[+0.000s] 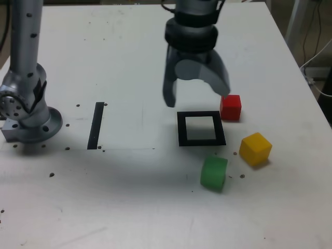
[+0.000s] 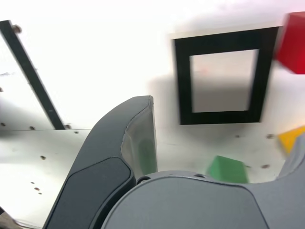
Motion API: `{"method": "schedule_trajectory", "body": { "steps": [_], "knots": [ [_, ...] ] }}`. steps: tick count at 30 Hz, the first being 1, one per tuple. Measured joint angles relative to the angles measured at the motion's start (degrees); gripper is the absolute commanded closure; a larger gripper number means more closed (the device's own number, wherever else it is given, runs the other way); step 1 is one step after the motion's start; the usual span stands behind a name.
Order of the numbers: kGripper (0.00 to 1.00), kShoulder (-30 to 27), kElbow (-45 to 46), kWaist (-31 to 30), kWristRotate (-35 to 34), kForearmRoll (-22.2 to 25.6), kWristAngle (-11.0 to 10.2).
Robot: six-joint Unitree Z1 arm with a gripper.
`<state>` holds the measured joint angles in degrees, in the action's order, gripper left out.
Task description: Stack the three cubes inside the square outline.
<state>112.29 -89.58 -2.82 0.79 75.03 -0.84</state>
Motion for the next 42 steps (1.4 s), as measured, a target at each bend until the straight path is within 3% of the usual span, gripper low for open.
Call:
{"method": "schedule_trajectory", "body": {
  "steps": [22, 29, 34, 39, 42],
  "knots": [
    [0.01, 13.35, -12.65, 4.88, 4.71, 1.21, 0.02],
    [0.06, 16.84, -15.37, 5.68, 5.76, 1.1, 0.47],
    [0.22, 18.99, -16.69, 5.92, 5.81, 1.09, 1.17],
    [0.57, 20.02, -17.62, 6.03, 5.8, 1.09, 1.41],
    [0.7, 20.04, -18.03, 6.03, 5.8, 1.03, 0.87]
  ]
}}
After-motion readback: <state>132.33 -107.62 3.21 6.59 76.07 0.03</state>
